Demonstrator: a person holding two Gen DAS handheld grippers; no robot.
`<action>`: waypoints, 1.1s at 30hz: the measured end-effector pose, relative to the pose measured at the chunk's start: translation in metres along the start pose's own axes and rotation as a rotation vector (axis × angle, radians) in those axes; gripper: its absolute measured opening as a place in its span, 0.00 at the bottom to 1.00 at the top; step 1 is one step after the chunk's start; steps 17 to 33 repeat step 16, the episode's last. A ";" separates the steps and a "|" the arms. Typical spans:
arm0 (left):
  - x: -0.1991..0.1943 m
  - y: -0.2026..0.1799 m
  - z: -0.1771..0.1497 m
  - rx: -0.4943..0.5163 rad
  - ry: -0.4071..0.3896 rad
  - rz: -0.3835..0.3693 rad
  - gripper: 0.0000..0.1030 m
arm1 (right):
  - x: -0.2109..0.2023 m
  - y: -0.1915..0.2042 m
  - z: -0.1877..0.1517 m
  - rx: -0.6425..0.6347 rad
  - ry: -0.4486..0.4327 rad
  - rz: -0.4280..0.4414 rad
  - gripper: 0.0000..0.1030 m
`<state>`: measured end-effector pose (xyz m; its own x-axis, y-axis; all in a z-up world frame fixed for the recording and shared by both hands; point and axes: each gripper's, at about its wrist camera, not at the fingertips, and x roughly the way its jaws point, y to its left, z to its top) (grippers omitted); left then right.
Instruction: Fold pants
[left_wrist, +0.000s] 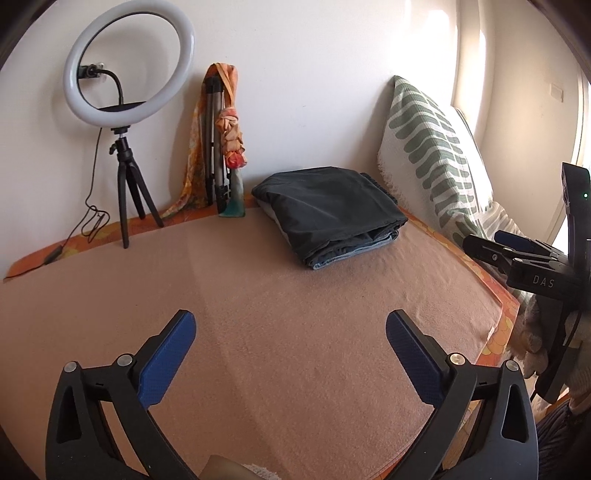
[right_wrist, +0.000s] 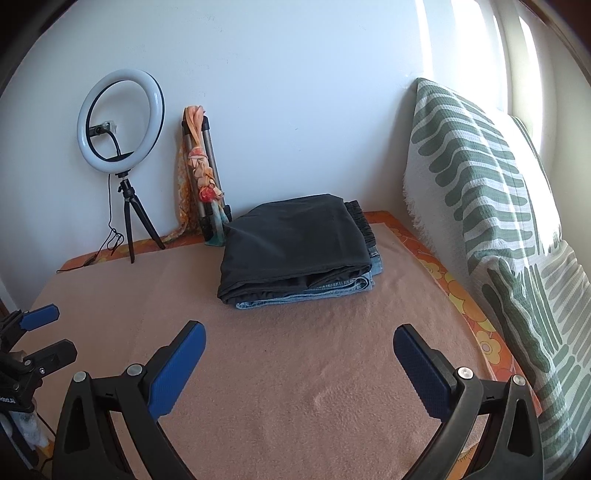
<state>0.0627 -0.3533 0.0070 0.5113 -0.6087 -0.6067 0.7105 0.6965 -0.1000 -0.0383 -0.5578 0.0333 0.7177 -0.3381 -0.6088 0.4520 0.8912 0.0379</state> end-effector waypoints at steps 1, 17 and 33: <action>0.000 0.001 0.000 0.000 0.000 0.006 0.99 | 0.000 0.001 0.001 -0.004 -0.003 -0.001 1.00; -0.010 0.009 -0.003 0.020 -0.061 0.023 0.99 | 0.002 -0.001 -0.001 0.011 0.000 -0.011 1.00; -0.010 0.009 -0.003 0.020 -0.061 0.023 0.99 | 0.002 -0.001 -0.001 0.011 0.000 -0.011 1.00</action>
